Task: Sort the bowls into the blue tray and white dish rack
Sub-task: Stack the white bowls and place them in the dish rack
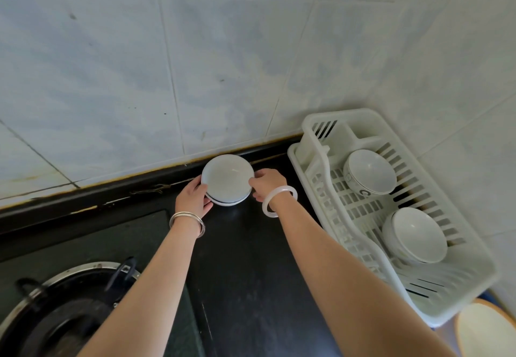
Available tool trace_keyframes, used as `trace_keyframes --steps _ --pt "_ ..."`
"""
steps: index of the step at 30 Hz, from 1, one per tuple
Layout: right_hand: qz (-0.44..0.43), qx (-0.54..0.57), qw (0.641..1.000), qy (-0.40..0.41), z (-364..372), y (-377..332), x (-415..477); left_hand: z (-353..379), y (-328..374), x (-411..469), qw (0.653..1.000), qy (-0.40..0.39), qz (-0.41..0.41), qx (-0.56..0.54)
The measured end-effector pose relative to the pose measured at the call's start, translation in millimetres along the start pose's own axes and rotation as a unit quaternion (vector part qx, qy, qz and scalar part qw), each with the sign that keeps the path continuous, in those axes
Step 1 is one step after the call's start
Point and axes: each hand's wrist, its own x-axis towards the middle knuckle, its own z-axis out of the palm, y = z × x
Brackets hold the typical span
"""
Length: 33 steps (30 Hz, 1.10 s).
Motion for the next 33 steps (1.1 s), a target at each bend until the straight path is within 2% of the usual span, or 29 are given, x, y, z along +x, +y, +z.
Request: trace_keyframes --steps 3,8,14,25,28,33 --pt "0.036 0.116 0.991 -0.062 2 1 1 1 4 -2 1.0 -0.001 -0.004 -0.007" --pt "0.053 0.211 0.974 -0.065 -3 7 -3 6 9 -12 1.0 -0.009 -0.005 -0.007" --pt "0.017 0.274 0.961 -0.017 -43 16 -22 30 22 -40 0.997 -0.064 0.025 0.04" --pt "0.002 0.331 0.93 0.159 -183 57 -76 157 35 -124 0.959 -0.246 0.063 0.125" --pt "0.032 0.349 0.915 0.2 -207 82 -83 190 22 -135 0.941 -0.281 0.049 0.183" --pt "0.107 0.388 0.892 0.206 -221 123 -84 229 -1 -139 0.903 -0.322 0.014 0.285"
